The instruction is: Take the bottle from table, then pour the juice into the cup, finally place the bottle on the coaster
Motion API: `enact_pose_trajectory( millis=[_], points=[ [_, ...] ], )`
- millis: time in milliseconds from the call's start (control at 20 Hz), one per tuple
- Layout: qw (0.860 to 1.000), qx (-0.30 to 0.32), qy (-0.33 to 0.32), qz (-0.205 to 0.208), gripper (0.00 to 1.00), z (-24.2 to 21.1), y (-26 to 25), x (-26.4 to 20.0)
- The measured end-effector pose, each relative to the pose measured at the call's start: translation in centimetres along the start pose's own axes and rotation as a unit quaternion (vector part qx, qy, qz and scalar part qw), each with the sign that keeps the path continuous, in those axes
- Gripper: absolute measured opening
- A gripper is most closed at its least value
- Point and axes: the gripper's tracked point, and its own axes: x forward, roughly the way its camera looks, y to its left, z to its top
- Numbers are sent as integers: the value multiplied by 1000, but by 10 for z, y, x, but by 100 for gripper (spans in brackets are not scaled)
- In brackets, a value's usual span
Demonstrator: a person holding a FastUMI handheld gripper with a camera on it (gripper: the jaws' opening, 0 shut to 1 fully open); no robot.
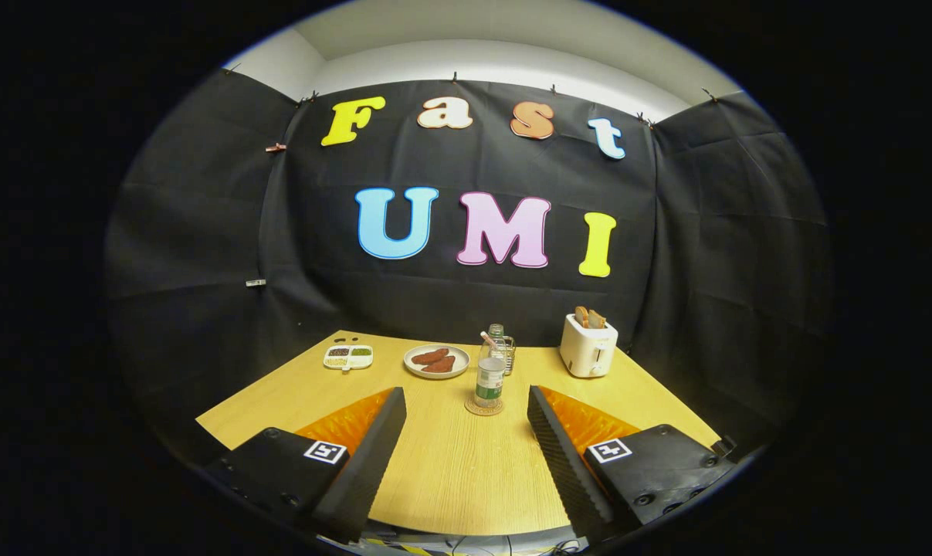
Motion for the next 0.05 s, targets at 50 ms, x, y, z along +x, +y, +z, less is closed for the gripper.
enact_pose_trajectory(
  millis=[50],
  points=[
    [1000, 2, 0, -1, 97, 0, -3, 2]
  ],
)
